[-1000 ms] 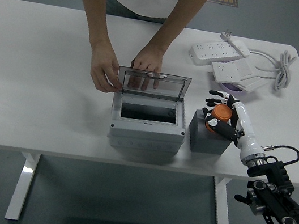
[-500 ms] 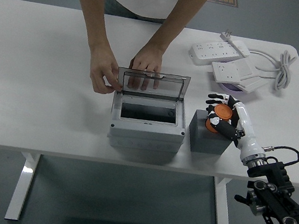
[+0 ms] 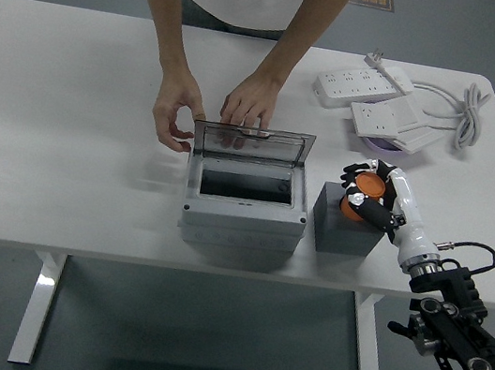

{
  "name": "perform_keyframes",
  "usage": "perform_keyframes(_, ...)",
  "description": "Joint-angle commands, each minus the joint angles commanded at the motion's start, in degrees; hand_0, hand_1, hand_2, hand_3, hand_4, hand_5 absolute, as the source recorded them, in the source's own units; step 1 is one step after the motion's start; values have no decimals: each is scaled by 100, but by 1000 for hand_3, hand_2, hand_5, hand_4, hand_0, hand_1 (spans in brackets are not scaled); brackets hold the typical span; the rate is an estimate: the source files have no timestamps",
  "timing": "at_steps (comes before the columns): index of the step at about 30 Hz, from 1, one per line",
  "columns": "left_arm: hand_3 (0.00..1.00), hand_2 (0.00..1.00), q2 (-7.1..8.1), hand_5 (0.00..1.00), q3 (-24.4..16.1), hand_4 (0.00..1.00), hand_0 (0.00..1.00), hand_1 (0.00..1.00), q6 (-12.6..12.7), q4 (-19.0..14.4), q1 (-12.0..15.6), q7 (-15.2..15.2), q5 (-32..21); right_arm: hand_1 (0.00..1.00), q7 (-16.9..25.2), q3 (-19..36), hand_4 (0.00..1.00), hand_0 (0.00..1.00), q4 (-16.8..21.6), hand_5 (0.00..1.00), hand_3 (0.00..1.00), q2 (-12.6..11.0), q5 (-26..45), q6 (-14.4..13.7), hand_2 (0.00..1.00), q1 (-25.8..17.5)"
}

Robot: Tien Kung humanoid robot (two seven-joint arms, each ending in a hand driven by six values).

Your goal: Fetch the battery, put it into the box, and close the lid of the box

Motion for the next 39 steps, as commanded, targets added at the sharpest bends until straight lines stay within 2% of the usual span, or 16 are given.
perform_keyframes(1,590,588,0,2,0,574,621,695,0,0,-1,0,3,361,-6,-5,403,412,1,34,354,-2,-2,4,360,2)
perform_keyframes(2,590,588,0,2,-4,575,622,695,1,0,-3,1,11,301,-13,-12,338,344,1,47,342,-4,-3,8,331,4)
perform_keyframes(7,590,588,1,2,-20,575,622,695,3,0,-2,11,45,301,-20,-21,338,344,-1,47,342,-4,-8,-7,331,8)
perform_keyframes(8,591,590,0,2,-23,577,622,696,4,0,-1,13,51,281,-20,-22,282,349,-4,13,321,-2,-11,-10,310,10)
perform_keyframes(31,591,590,-11,2,-42,580,623,697,21,0,-3,15,103,277,-16,-24,264,340,-7,2,332,43,5,-117,302,77)
perform_keyframes(32,591,592,-11,3,-43,583,624,697,22,0,-2,15,105,268,-18,-19,234,313,-6,2,316,45,19,-119,284,83)
perform_keyframes(39,591,594,-15,5,-51,586,625,697,27,0,3,16,125,255,-16,28,206,298,0,2,311,66,60,-142,272,125)
